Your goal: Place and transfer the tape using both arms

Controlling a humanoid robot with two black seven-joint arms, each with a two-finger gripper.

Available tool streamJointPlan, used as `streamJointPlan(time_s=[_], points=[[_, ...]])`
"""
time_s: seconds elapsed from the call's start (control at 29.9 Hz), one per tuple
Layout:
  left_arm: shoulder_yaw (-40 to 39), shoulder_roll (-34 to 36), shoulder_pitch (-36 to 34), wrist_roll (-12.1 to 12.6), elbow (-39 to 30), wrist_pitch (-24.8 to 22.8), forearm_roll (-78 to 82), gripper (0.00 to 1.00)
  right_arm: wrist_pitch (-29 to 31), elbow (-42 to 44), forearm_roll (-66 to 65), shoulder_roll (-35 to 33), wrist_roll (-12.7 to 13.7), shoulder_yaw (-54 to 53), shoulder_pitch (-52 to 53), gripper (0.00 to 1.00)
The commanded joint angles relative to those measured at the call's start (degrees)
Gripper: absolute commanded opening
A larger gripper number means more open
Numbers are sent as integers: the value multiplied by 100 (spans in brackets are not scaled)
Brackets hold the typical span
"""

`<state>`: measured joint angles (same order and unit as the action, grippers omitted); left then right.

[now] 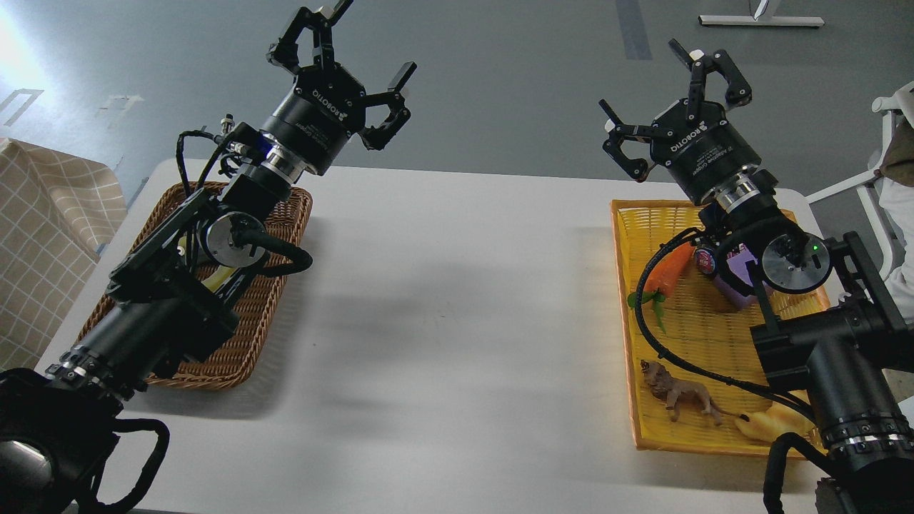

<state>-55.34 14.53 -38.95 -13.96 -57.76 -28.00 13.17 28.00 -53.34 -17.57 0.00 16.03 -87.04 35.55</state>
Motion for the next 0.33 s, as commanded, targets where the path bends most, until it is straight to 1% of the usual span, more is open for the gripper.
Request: streamJointPlan(time_s=[0.0,0.3], points=[[6,-12,27,-1,89,0,1,98,0,-1,17,0,-12,-50,-4,99],[-3,-240,27,16,195,0,1,98,0,-19,34,0,-30,-103,-66,99]])
